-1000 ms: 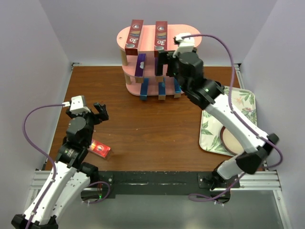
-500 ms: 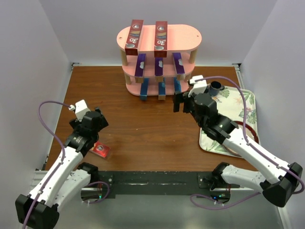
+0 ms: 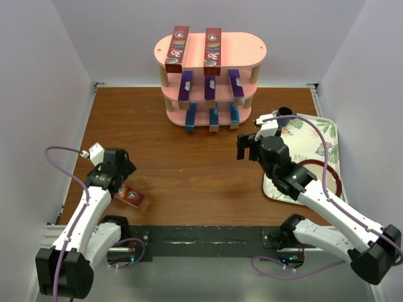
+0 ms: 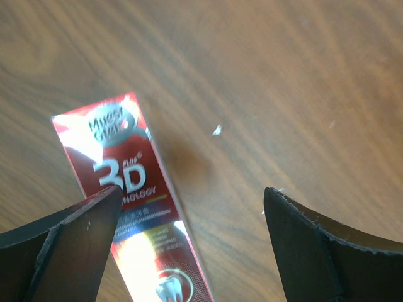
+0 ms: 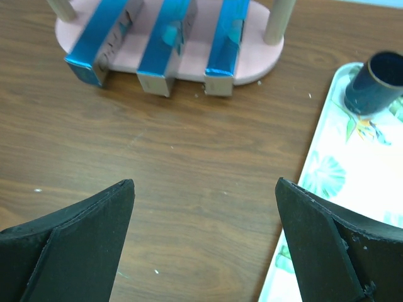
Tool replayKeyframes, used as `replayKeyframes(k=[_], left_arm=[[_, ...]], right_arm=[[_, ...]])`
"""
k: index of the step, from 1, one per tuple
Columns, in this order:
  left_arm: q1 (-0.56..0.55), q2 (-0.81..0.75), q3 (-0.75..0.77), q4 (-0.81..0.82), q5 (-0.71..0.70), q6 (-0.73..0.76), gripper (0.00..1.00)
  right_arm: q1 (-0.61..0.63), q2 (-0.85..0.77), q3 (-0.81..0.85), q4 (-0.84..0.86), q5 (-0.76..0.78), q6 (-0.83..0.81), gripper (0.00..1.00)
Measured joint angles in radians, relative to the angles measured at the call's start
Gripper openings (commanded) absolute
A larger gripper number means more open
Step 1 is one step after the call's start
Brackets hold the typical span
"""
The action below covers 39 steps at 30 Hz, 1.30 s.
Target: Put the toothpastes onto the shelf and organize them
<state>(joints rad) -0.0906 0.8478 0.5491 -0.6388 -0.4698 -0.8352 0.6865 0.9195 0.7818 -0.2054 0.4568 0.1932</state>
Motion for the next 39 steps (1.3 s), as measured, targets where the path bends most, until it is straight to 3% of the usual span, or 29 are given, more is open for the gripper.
replayKeyframes(k=[10,16,27,33,39], left_arm=[[0.004,0.018,-0.056,-0.025,0.025,-0.168,1.0],[0.005,0.084,-0.045,-0.015,0.021,-0.194,0.99],[-0.004,0.25,0.045,-0.016,0.024,-0.129,0.95],[-0.123,0.385,0.174,0.016,0.034,-0.063,0.96],[-0.15,0.359,0.232,-0.019,0.016,-0.105,0.98]], right_arm=[[-0.087,-0.022,-0.056,0.026,-0.043,0.001,0.98],[-0.106,-0.023,-0.069,0.048,-0.074,0.005,0.98],[-0.112,-0.023,-0.087,0.068,-0.086,0.008,0.99],[-0.114,-0.023,-0.087,0.071,-0.085,0.008,0.99],[-0.117,-0.023,-0.087,0.071,-0.085,0.008,0.99]])
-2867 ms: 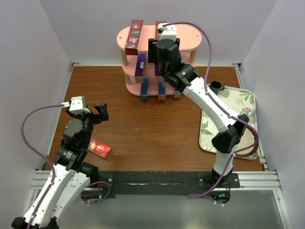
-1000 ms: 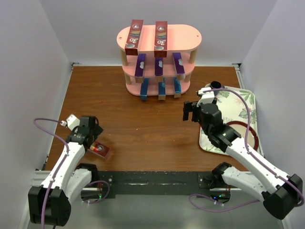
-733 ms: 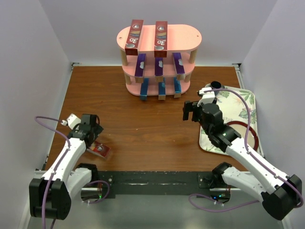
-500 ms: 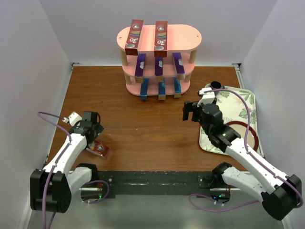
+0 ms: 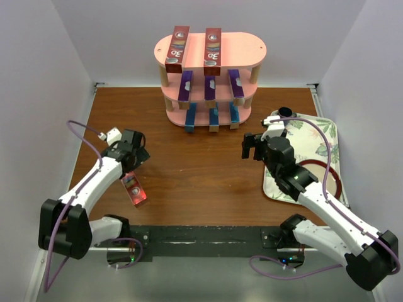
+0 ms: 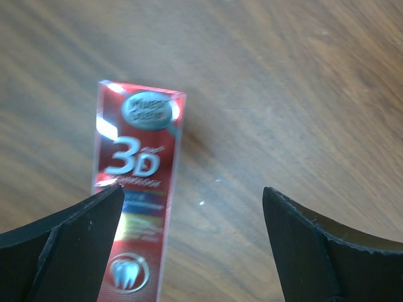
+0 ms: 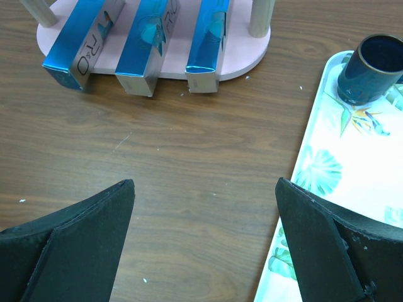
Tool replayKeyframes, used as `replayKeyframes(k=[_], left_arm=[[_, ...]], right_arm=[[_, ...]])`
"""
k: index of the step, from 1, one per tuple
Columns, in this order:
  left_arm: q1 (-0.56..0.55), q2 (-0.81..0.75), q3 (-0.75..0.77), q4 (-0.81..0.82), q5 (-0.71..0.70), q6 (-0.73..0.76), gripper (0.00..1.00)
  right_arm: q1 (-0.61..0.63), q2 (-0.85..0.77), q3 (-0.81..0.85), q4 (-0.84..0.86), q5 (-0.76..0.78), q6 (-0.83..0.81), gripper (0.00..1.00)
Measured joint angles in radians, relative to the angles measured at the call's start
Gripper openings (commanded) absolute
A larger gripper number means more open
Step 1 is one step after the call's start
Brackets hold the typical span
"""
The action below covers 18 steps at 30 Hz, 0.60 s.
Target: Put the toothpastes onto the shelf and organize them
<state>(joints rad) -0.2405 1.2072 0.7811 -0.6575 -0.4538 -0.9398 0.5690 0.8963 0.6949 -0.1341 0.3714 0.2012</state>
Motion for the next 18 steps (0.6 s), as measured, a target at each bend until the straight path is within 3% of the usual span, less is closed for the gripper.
replayKeyframes(k=[11,14,18], left_arm=[[0.0,-0.117,-0.17,-0.093,0.005,-0.075,0.98],[0.0,-0.105,-0.206,-0.091,0.023,-0.086,0.93],[0.0,-0.061,-0.22,-0.076,0.036,-0.09,0.78]], right_arm=[[-0.001,-0.012,-0.01,0.001,0.0,0.0,0.99],[-0.001,-0.016,-0.013,0.001,0.0,0.0,0.99],[-0.001,-0.016,-0.016,0.001,0.0,0.001,0.99]])
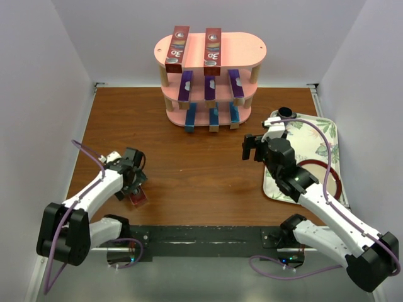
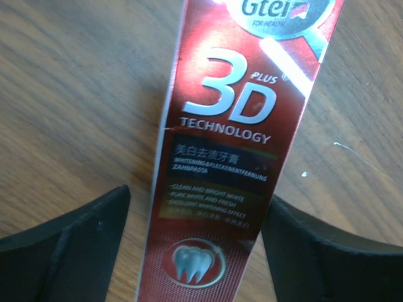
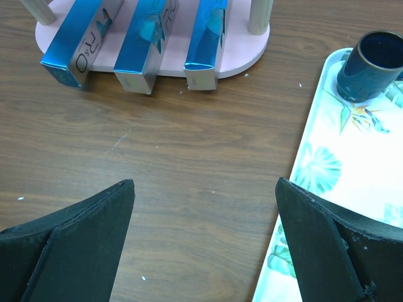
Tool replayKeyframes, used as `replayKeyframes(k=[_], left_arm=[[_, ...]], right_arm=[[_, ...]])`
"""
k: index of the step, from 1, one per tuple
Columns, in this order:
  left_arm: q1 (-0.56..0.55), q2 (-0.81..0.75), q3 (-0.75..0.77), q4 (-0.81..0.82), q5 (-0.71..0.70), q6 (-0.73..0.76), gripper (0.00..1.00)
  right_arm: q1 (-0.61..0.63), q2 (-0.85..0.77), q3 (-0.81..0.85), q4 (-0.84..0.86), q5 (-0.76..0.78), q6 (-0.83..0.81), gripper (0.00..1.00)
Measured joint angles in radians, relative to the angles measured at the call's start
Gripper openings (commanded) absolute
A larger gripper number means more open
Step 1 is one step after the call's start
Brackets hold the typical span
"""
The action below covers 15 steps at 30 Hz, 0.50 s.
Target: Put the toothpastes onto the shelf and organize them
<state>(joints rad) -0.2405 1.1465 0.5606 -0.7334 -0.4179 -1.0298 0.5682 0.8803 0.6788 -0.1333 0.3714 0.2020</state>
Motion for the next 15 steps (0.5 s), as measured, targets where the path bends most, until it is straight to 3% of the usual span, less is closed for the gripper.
replayKeyframes(k=[2,7,11,15], left_arm=[[0.0,0.014,-0.003,0.015,0.007,0.001,0.66],[-0.004,0.022,-0.003,0.035,0.019,0.029,0.55],[-0.018,0.022,-0.002,0.05,0.034,0.085,0.38],[-0.049,0.022,0.011,0.069,0.069,0.163,0.38]], right_arm=[[0.0,0.0,0.0,0.0,0.0,0.0,0.99],[0.0,0.0,0.0,0.0,0.0,0.0,0.99],[0.0,0.0,-0.001,0.0,-0.004,0.0,0.98],[0.0,0.0,-0.001,0.0,-0.027,0.001,0.99]])
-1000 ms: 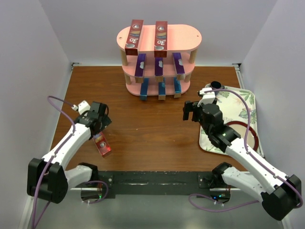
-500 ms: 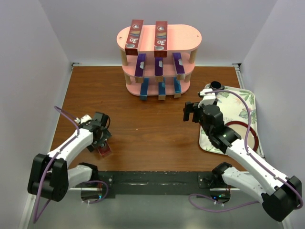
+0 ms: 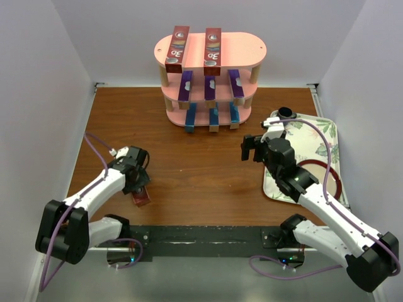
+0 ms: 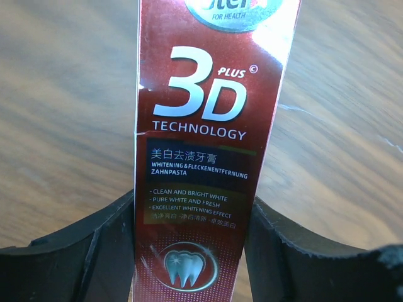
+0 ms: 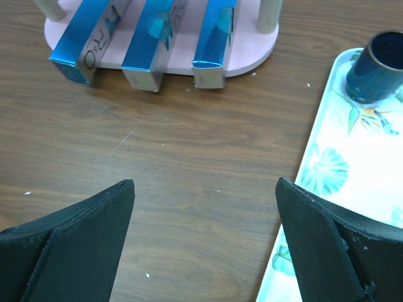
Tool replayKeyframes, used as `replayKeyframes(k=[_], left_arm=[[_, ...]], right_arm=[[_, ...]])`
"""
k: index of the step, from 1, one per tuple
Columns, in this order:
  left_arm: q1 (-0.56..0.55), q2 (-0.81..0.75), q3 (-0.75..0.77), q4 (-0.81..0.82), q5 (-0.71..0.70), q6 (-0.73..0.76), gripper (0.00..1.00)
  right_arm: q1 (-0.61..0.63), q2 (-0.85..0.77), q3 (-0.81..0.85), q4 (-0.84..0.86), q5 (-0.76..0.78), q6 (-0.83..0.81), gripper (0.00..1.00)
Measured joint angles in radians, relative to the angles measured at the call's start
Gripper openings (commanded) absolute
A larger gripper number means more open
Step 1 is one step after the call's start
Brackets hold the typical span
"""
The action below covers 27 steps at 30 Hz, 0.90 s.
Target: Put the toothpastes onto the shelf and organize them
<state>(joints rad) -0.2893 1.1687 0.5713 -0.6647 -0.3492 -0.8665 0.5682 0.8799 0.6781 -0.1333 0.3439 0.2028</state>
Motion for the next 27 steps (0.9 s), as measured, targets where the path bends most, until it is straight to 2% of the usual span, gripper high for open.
replayKeyframes(k=[6,8,14,20,22,27], left_arm=[[-0.063,-0.021,0.057,0.048,0.089,0.182,0.33],[-0.098,-0.041,0.084,0.069,0.139,0.261,0.26],[-0.191,-0.126,0.171,0.13,0.346,0.475,0.24],[-0.306,-0.113,0.341,0.111,0.521,0.699,0.18],[-0.34,-0.116,0.372,0.101,0.575,0.782,0.1],[-0.38,-0.135,0.409,0.044,0.729,0.99,0.08]], right_arm=[[0.0,-0.024,0.0,-0.01,-0.061,0.018,0.98],[0.0,-0.038,0.0,-0.02,-0.106,0.026,0.98],[0.0,-0.084,0.0,-0.049,-0.269,0.04,0.98],[0.0,-0.115,0.025,-0.101,-0.452,0.026,0.98],[0.0,-0.112,0.048,-0.129,-0.501,0.01,0.98],[0.0,-0.114,0.114,-0.196,-0.625,-0.053,0.98]])
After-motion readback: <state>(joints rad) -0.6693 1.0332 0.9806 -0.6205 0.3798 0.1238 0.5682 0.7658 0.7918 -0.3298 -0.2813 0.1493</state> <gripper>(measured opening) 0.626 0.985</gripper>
